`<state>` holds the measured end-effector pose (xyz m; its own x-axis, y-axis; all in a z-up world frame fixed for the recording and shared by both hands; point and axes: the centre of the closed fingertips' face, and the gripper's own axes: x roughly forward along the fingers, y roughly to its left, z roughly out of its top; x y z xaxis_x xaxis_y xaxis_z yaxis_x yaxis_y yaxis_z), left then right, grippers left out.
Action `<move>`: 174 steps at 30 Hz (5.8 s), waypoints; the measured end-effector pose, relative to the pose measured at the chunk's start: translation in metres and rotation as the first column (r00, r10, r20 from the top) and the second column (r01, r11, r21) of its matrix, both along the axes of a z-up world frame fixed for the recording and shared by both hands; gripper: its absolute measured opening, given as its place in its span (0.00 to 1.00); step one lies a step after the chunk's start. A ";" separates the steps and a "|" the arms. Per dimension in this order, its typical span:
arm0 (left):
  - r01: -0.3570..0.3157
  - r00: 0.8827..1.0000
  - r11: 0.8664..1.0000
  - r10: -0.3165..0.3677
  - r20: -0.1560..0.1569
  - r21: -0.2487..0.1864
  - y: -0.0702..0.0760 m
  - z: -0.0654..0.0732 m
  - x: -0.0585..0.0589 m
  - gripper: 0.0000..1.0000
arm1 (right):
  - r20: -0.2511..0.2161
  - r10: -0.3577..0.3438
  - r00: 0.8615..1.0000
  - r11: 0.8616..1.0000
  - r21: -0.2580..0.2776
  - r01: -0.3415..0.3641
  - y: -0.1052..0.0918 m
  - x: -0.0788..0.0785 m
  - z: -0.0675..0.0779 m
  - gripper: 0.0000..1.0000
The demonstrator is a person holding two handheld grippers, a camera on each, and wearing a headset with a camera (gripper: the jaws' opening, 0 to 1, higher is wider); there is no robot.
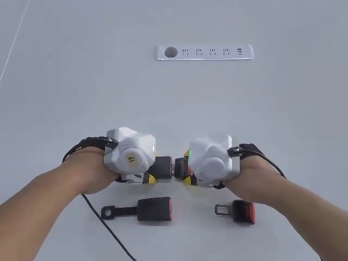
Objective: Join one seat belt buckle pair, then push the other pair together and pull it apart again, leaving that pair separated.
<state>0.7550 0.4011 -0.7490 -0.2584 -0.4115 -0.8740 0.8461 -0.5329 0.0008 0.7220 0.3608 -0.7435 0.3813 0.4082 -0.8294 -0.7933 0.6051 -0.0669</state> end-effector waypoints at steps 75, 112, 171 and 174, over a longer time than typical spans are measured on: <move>-0.020 1.000 1.000 0.020 0.022 0.016 0.006 0.000 0.001 0.35 | -0.038 -0.029 0.999 1.000 0.007 0.029 -0.004 -0.007 -0.006 0.33; -0.427 0.904 0.890 0.425 -0.047 -0.160 0.118 0.043 -0.009 0.84 | 0.138 -0.328 0.935 0.942 0.127 0.312 -0.024 -0.108 0.049 0.61; -0.586 0.805 0.779 0.591 -0.053 -0.221 0.182 0.042 -0.024 1.00 | 0.166 -0.497 0.851 0.863 0.197 0.466 -0.048 -0.177 0.058 0.96; -0.598 0.797 0.771 0.601 -0.057 -0.220 0.184 0.042 -0.024 1.00 | 0.175 -0.493 0.852 0.865 0.197 0.461 -0.047 -0.176 0.062 0.96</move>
